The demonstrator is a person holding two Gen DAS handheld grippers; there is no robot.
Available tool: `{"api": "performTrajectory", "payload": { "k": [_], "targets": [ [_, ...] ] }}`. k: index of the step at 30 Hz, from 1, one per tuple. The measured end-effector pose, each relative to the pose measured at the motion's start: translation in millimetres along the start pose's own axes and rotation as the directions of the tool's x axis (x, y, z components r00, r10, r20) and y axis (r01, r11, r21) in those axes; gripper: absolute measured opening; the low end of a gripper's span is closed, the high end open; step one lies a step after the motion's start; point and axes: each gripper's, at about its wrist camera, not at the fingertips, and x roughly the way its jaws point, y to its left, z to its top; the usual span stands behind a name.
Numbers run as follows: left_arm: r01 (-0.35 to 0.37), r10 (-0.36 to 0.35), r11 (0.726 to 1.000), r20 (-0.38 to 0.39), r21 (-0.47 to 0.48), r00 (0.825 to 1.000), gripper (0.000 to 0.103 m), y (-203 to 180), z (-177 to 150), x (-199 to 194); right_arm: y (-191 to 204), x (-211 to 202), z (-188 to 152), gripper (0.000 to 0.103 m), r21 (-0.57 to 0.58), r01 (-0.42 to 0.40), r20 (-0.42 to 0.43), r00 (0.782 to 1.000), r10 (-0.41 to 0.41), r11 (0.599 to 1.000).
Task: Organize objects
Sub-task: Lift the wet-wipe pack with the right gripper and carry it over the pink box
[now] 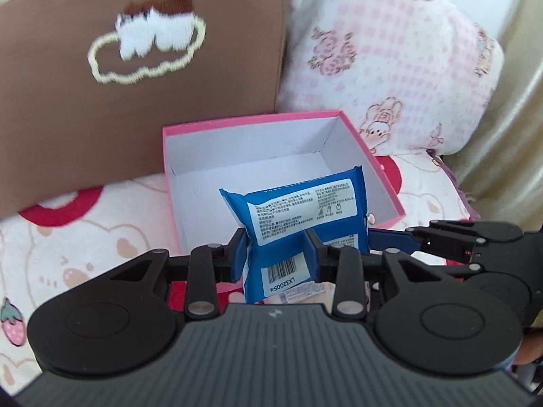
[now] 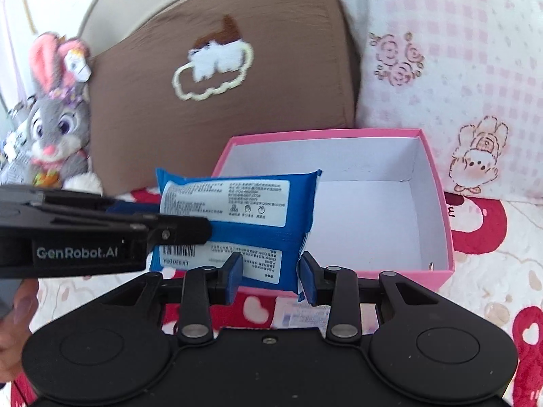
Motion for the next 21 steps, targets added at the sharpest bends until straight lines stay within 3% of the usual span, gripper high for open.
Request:
{"api": "performTrajectory", "payload": {
  "k": [5, 10, 15, 19, 21],
  "targets": [
    [0.023, -0.024, 1.0, -0.072, -0.02, 0.997, 0.034, 18.1, 26.3, 42.4, -20.0, 36.2, 22.9, 0.041, 0.019, -0.005, -0.039, 0.999, 0.006, 1.0],
    [-0.018, 0.009, 0.997, -0.137, -0.07, 0.99, 0.033, 32.1, 39.0, 88.0, -30.6, 82.2, 46.6, 0.041, -0.011, -0.014, -0.124, 0.992, 0.013, 1.0],
    [-0.042, 0.039, 0.999, -0.141, -0.022, 0.989, 0.033, 32.4, 49.3, 117.4, -34.1, 113.0, 52.0, 0.04, -0.044, 0.022, -0.146, 0.989, -0.028, 0.999],
    [-0.077, 0.074, 0.997, -0.181, -0.013, 0.981, 0.033, 38.8, 55.6, 137.3, -40.1, 133.6, 53.9, 0.039, -0.031, 0.007, -0.158, 0.987, -0.012, 0.999],
    [-0.087, 0.087, 0.996, -0.199, 0.008, 0.976, 0.031, 39.0, 56.3, 146.6, -39.7, 147.5, 55.1, 0.037, -0.116, 0.007, -0.178, 0.984, -0.028, 0.993]
  ]
}}
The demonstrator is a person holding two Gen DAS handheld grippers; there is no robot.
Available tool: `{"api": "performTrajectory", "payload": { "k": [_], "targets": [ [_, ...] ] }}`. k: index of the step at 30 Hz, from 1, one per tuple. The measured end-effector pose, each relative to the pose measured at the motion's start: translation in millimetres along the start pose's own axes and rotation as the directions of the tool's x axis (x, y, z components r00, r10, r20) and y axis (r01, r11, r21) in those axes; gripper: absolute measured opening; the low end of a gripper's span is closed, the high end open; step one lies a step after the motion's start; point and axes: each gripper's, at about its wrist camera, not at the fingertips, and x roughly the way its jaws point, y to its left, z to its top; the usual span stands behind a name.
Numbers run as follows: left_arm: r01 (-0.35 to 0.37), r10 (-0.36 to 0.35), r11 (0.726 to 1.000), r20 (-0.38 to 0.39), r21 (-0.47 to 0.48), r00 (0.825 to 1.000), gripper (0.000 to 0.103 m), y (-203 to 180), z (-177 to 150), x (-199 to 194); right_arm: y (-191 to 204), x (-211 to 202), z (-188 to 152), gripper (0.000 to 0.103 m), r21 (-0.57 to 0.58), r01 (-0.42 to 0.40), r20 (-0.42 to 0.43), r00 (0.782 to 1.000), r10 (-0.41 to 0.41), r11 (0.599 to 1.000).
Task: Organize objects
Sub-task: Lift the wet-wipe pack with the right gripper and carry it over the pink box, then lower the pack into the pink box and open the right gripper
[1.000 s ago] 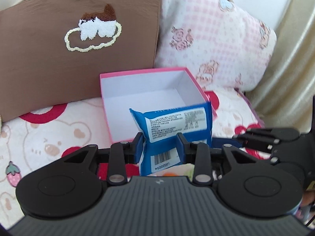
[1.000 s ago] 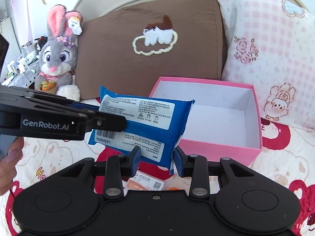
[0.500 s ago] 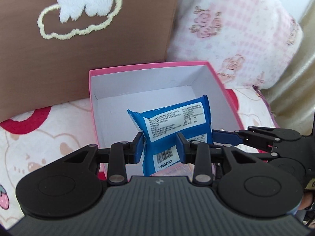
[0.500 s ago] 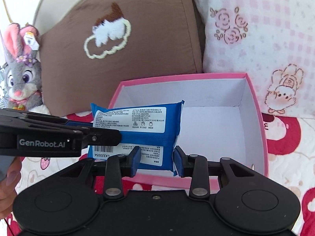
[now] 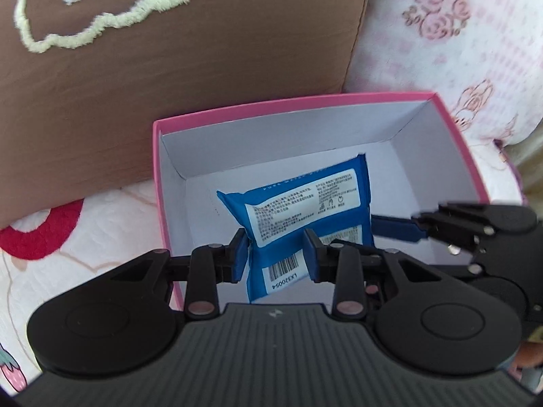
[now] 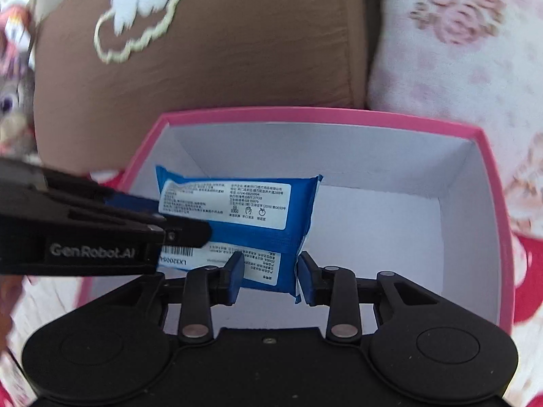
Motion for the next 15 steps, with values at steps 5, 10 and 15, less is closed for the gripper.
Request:
{"api": "performTrajectory", "payload": {
  "k": [5, 10, 15],
  "targets": [
    [-0.046, 0.047, 0.999, -0.057, 0.011, 0.997, 0.027, -4.1, 6.4, 16.8, -10.3, 23.9, 12.6, 0.035, -0.065, -0.019, -0.078, 0.997, 0.014, 0.998],
    [-0.068, 0.069, 0.998, -0.059, 0.018, 0.996, 0.027, -6.3, 7.6, 23.5, -14.3, 35.8, 15.5, 0.034, -0.048, -0.045, -0.136, 0.99, 0.038, 0.998],
    [-0.064, 0.062, 0.998, -0.089, -0.018, 0.994, 0.024, -4.2, 7.5, 35.6, -25.7, 49.8, 14.9, 0.031, 0.046, -0.059, -0.205, 0.977, 0.067, 0.997]
  ]
}}
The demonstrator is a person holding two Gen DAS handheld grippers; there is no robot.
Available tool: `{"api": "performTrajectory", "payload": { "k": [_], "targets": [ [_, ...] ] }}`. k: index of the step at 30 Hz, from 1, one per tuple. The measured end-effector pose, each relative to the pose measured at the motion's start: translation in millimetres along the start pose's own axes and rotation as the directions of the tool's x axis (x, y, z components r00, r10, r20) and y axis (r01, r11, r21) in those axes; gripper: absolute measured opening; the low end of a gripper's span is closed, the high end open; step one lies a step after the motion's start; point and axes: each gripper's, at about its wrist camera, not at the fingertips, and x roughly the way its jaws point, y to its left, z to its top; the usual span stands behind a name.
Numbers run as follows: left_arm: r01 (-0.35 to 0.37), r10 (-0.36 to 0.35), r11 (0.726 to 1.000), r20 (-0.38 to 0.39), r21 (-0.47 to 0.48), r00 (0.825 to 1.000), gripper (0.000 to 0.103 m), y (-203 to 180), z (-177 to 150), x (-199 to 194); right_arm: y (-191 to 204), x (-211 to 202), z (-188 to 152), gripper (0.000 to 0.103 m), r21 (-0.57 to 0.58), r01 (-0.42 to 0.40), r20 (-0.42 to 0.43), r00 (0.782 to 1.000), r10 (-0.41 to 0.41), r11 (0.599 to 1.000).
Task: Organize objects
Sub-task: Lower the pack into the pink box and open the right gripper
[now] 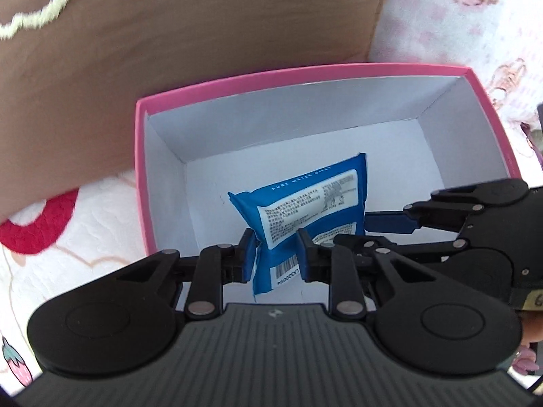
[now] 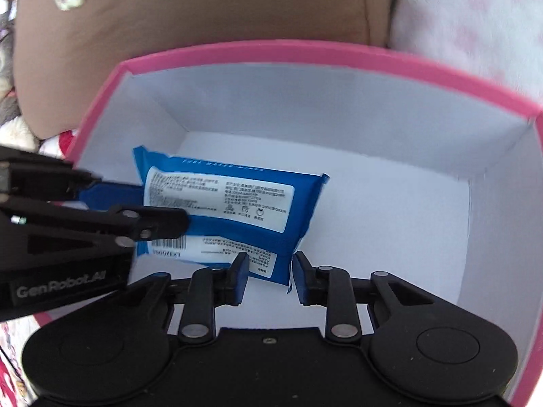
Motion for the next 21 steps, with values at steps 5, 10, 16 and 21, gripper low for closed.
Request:
{"api": "performTrajectory", "payload": {
  "k": [5, 10, 16, 21],
  "targets": [
    [-0.028, 0.028, 1.0, 0.013, 0.006, 1.0, 0.023, -0.9, -0.3, 0.9, -3.4, 0.2, 1.4, 0.029, 0.061, -0.023, -0.01, 1.0, 0.023, 0.998],
    [-0.063, 0.063, 0.998, 0.036, 0.001, 0.997, 0.021, -1.6, -0.7, -0.2, -2.3, 1.2, 0.2, 0.026, 0.112, -0.01, -0.004, 1.0, 0.011, 0.994],
    [-0.071, 0.073, 0.997, 0.054, -0.026, 0.996, 0.022, -3.6, -2.5, -4.5, 2.6, 1.4, 1.3, 0.024, 0.161, 0.03, -0.008, 1.0, -0.029, 0.987],
    [-0.129, 0.13, 0.991, 0.134, -0.015, 0.982, 0.05, -6.5, -9.4, -24.7, 8.6, -8.7, -3.0, 0.025, 0.13, 0.071, 0.036, 0.996, -0.076, 0.989]
  ]
}}
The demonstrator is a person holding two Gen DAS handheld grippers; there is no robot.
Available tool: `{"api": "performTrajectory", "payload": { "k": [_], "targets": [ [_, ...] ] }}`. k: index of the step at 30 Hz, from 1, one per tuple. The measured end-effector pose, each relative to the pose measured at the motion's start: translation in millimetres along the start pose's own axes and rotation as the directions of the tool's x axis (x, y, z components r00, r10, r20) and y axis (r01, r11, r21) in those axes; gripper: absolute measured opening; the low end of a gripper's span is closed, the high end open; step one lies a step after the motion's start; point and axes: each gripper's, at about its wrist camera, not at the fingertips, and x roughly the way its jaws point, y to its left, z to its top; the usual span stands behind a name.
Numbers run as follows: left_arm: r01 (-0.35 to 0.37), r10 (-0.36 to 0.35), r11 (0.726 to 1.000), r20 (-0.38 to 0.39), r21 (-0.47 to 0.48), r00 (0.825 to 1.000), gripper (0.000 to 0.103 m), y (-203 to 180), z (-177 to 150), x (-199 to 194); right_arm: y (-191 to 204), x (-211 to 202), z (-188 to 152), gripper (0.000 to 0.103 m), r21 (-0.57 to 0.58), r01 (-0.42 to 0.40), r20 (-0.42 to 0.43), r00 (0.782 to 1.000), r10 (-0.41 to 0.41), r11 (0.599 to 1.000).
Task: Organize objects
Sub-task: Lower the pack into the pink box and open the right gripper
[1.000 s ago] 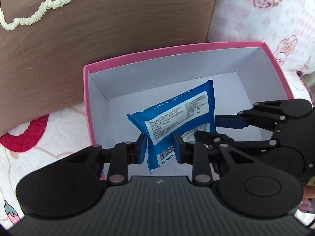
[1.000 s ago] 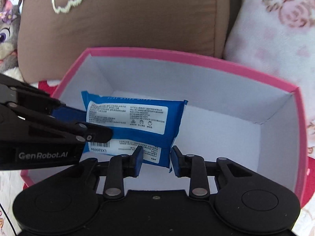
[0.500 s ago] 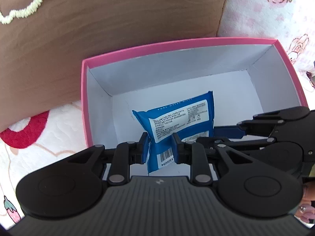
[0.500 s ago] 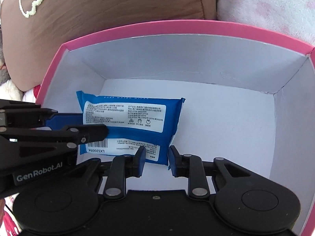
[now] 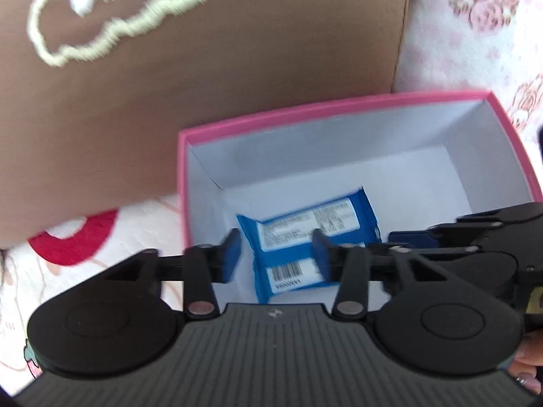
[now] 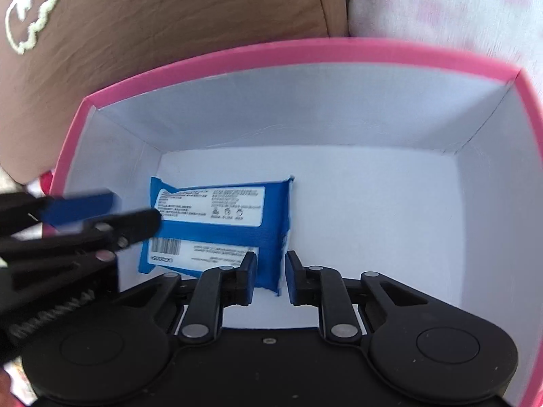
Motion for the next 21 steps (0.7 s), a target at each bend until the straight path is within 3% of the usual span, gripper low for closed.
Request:
{"api": "performTrajectory", "payload": {
  "k": [7, 10, 15, 21],
  "targets": [
    [0.095, -0.095, 0.995, 0.009, -0.01, 0.995, 0.05, 11.3, -9.8, -25.4, 13.4, -47.8, -22.9, 0.025, -0.081, -0.038, 0.089, 0.995, 0.046, 0.996],
    [0.13, -0.13, 0.991, 0.004, -0.025, 0.992, 0.05, 15.8, -14.4, -33.8, 11.2, -64.9, -15.5, 0.025, -0.09, -0.043, 0.12, 0.991, 0.053, 0.995],
    [0.215, -0.215, 0.976, -0.007, -0.02, 0.977, 0.059, 19.6, -21.4, -61.0, 18.0, -94.5, -31.9, 0.025, -0.163, -0.001, 0.136, 0.99, 0.024, 0.987],
    [0.267, -0.267, 0.963, -0.003, -0.043, 0.964, 0.065, 22.7, -43.1, -102.8, 22.2, -132.8, -53.5, 0.033, -0.238, 0.002, 0.162, 0.986, 0.038, 0.971]
  ]
}}
